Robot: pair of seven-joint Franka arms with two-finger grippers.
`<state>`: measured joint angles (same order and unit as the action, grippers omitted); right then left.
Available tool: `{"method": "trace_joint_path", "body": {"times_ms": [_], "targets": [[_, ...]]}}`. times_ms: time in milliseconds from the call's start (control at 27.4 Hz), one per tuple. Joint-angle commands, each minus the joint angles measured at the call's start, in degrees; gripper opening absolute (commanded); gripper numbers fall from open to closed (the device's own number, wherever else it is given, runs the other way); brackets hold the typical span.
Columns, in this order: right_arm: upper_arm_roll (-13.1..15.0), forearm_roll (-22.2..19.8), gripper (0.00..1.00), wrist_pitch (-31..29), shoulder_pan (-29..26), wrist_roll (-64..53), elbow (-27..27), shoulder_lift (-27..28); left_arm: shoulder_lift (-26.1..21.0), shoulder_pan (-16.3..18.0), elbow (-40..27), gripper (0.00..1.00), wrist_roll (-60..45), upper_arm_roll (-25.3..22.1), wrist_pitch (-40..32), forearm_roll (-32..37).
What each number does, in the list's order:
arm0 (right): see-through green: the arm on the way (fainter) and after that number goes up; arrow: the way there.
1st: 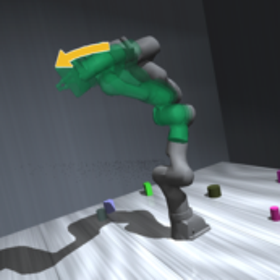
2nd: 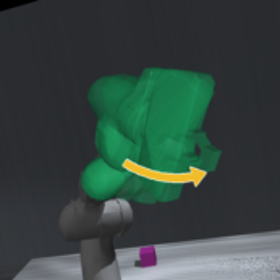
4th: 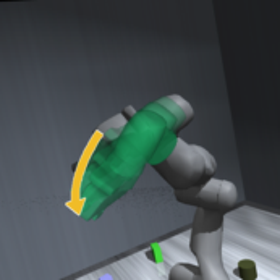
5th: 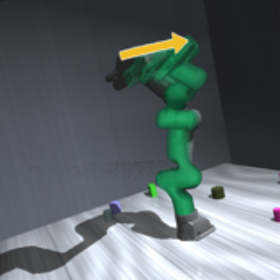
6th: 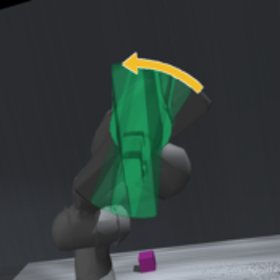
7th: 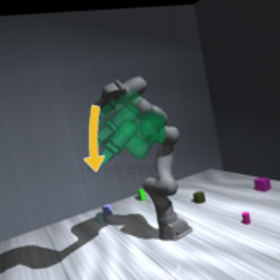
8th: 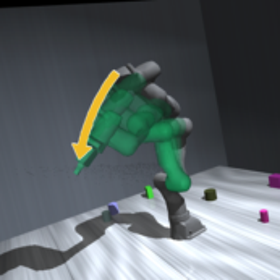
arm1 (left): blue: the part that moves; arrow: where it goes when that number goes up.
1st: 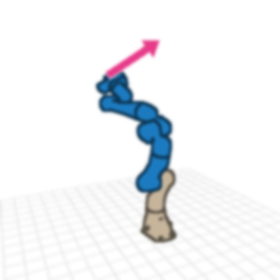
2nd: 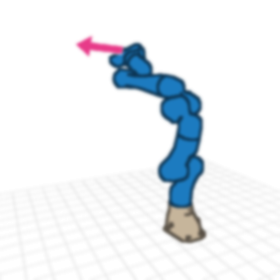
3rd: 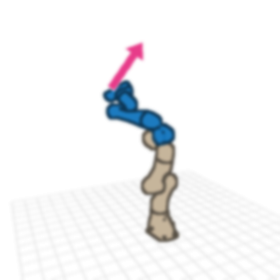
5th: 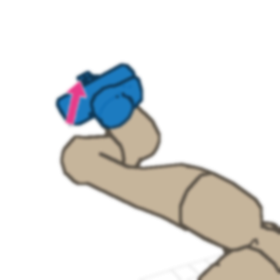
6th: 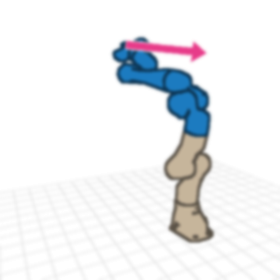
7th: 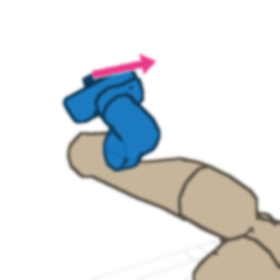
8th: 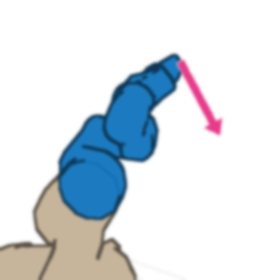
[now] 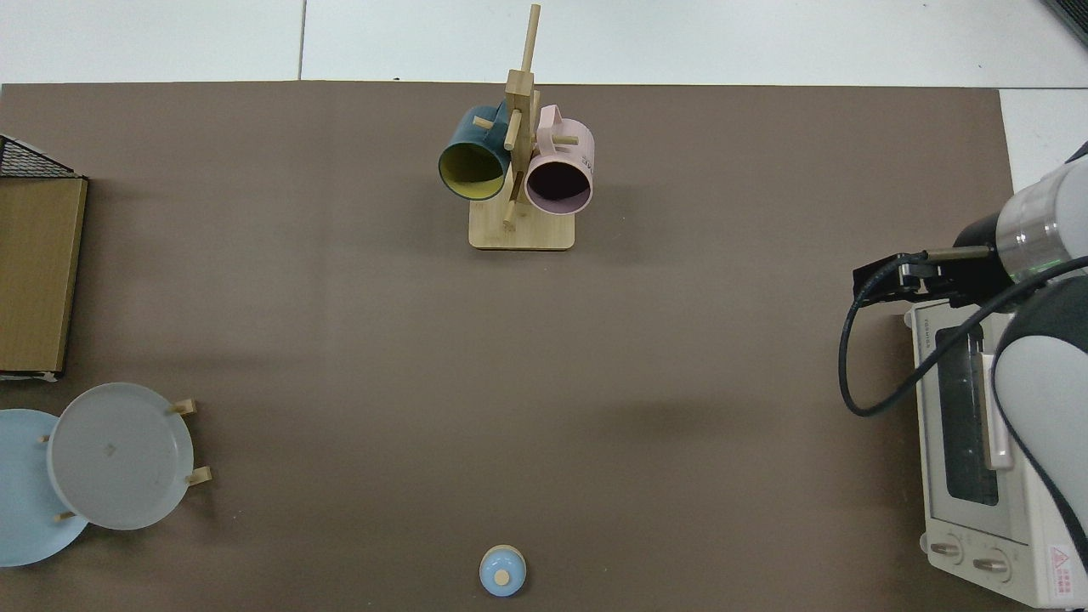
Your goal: Put markers into pen holder
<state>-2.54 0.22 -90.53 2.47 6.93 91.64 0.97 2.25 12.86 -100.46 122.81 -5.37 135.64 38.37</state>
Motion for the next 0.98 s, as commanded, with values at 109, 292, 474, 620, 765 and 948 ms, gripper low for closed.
{"method": "trace_joint_path", "body": {"times_ms": [109, 292, 474, 620, 765, 948], "targets": [[-0.4, 1.3, 1.0, -1.6, -0.9, -1.7, 1.8, -1.3, -2.0, 3.8, 2.7, 0.0, 7.1, 0.4, 0.5, -1.7], [-0.4, 1.4, 1.0, -1.6, -1.0, -1.7, 1.8, -1.2, -2.3, 5.2, 2.5, 0.0, 7.4, 0.3, 0.1, -5.8], [-0.4, 1.4, 1.0, -1.6, -0.9, -1.7, 1.8, -1.3, -2.8, 5.9, 1.8, 0.0, 8.8, 0.3, 0.1, -5.8], [-0.4, 1.4, 1.0, -1.6, -1.0, -1.7, 1.8, -1.3, -2.8, 5.9, 0.7, 0.0, 8.8, 0.3, 0.5, -5.8], [-0.4, 1.4, 1.0, -1.6, -1.0, -1.7, 1.8, -1.2, -2.9, 6.0, -1.0, 0.0, 8.8, 0.3, 1.6, -5.7], [-0.4, 1.4, 1.0, -1.6, -0.9, -1.7, 1.8, -1.2, -3.6, 7.4, -2.2, 0.0, 8.8, 0.4, 3.0, -5.6]]}}
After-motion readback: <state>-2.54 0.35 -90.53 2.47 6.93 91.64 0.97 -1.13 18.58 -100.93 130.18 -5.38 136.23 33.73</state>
